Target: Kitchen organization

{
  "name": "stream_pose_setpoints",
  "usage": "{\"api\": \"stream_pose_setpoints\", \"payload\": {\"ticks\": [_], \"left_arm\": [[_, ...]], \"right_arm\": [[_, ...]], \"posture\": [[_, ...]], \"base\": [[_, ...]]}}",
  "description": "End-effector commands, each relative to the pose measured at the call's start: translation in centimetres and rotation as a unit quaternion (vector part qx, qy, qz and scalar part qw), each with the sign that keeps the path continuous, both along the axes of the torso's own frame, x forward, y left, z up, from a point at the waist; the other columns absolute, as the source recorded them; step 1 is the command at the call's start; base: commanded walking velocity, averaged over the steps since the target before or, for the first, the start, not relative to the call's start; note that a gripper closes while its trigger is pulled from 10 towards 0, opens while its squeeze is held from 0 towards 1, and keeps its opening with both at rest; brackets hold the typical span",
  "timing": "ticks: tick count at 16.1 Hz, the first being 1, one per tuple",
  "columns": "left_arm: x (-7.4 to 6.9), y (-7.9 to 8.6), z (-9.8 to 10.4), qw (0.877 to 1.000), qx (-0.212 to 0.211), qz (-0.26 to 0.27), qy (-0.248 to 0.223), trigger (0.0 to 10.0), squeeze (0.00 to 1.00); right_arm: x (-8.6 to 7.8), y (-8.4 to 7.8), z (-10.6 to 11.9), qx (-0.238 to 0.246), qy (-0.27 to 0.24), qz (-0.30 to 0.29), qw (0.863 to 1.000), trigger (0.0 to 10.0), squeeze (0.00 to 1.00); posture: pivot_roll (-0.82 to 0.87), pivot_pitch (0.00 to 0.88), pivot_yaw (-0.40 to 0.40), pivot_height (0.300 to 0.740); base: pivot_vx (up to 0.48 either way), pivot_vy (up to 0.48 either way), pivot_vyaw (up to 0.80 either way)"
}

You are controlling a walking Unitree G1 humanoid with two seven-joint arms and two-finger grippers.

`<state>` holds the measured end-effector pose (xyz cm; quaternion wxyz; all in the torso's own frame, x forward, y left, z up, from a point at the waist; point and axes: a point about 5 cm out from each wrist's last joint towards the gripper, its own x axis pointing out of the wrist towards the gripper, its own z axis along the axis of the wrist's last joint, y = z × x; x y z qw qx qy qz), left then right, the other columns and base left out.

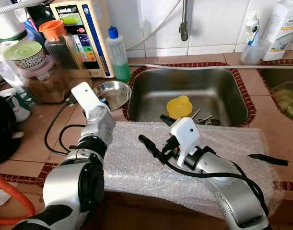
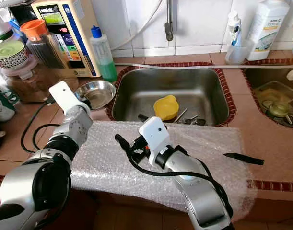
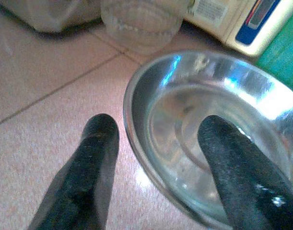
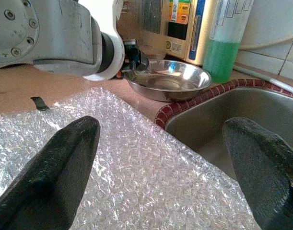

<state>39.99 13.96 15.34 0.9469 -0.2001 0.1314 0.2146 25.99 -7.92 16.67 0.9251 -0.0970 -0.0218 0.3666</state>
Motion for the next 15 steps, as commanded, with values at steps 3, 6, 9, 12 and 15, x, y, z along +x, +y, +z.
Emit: {"api": "stream_pose_setpoints", "payload": {"ticks": [3, 6, 9, 12, 15], "left_arm": [[-0.4, 0.3, -1.1, 0.999, 0.022, 0.002, 0.040, 10.0, 1.00], [-0.4, -0.2, -1.5, 0.998, 0.025, -0.020, 0.049, 10.0, 1.00], [-0.6, -0.5, -2.1, 0.996, 0.034, -0.045, 0.063, 1.5, 0.00], [-0.8, -0.5, -2.7, 0.995, 0.033, -0.054, 0.076, 0.0, 0.00], [-0.9, 0.2, -2.7, 0.995, 0.035, -0.046, 0.078, 0.0, 0.00]], "right_arm": [[-0.3, 0.4, 0.1, 0.001, -0.001, 0.007, 1.000, 10.0, 1.00], [-0.3, 0.4, 0.0, 0.001, 0.000, 0.005, 1.000, 10.0, 1.00], [-0.3, 0.4, 0.0, 0.000, 0.000, 0.005, 1.000, 10.0, 1.00], [-0.3, 0.4, 0.0, -0.001, 0.000, 0.006, 1.000, 10.0, 1.00], [-0.3, 0.4, 0.0, -0.002, -0.001, 0.007, 1.000, 10.0, 1.00]], "posture": [[-0.42, 0.086, 0.169, 0.740], [-0.42, 0.086, 0.169, 0.740], [-0.42, 0.086, 0.169, 0.740], [-0.42, 0.087, 0.169, 0.740], [-0.42, 0.085, 0.169, 0.740]], "base": [[0.000, 0.000, 0.00], [0.000, 0.000, 0.00], [0.000, 0.000, 0.00], [0.000, 0.000, 0.00], [0.000, 0.000, 0.00]]}}
